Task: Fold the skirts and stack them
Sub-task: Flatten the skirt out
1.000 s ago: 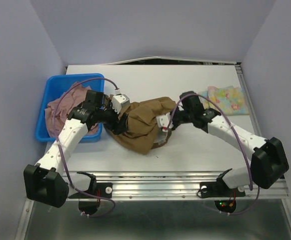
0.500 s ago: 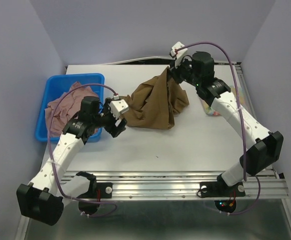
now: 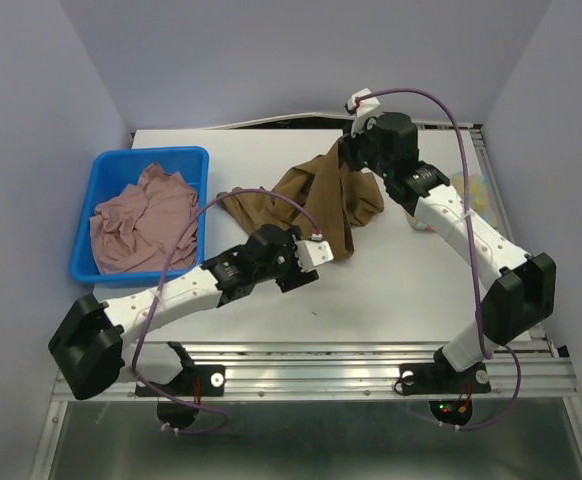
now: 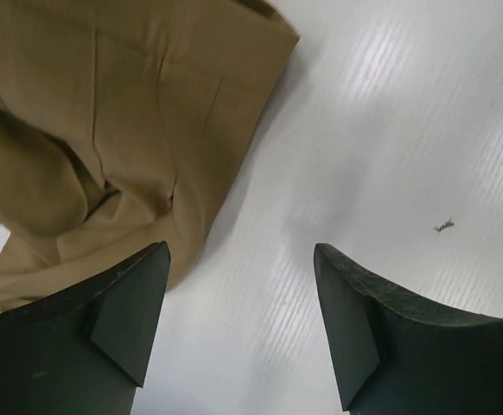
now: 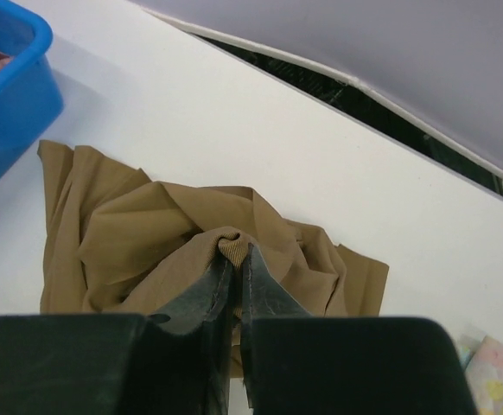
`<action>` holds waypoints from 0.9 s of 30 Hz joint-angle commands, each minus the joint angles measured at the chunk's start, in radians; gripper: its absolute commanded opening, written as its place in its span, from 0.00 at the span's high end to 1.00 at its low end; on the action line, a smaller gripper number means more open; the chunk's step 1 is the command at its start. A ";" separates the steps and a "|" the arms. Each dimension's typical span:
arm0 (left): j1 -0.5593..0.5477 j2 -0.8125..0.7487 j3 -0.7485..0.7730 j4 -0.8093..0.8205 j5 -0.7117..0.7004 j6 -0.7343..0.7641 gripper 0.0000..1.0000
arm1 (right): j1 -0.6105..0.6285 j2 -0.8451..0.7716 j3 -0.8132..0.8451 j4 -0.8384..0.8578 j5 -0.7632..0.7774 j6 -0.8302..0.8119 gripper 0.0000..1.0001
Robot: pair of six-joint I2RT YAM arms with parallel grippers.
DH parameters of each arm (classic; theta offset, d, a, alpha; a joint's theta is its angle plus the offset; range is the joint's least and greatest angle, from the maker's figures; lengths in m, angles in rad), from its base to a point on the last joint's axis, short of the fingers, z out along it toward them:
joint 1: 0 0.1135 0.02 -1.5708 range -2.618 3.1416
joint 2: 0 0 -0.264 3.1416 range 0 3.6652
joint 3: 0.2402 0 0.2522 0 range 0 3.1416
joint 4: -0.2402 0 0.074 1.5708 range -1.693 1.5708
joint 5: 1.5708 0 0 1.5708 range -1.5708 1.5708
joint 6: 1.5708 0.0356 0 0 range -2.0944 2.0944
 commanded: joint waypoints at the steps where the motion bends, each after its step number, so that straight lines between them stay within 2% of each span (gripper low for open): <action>1: -0.115 0.096 -0.002 0.281 -0.170 0.034 0.21 | -0.003 -0.031 -0.065 0.126 0.072 0.007 0.99; 5: -0.174 0.277 0.089 0.386 -0.251 0.020 0.21 | -0.003 -0.027 -0.094 0.135 0.098 0.003 0.99; 9: -0.178 0.362 0.117 0.412 -0.182 0.024 0.18 | -0.003 -0.016 -0.097 0.136 0.101 0.007 0.99; 17: -0.188 0.537 0.141 0.501 -0.173 0.052 0.18 | -0.037 0.007 -0.108 0.136 0.103 0.006 0.99; 22: -0.187 0.644 0.198 0.538 -0.213 0.046 0.24 | -0.055 0.018 -0.113 0.136 0.092 0.024 0.99; 23: -0.187 0.657 0.215 0.543 -0.220 0.044 0.26 | -0.066 0.018 -0.114 0.135 0.091 0.024 0.99; 25: -0.187 0.692 0.244 0.544 -0.263 0.035 0.36 | -0.075 0.019 -0.120 0.135 0.087 0.023 0.99; 26: -0.187 0.696 0.249 0.544 -0.297 0.034 0.49 | -0.075 0.019 -0.122 0.136 0.086 0.020 0.99; 27: -0.185 0.697 0.247 0.544 -0.317 0.034 0.57 | -0.087 0.019 -0.123 0.135 0.086 0.018 0.99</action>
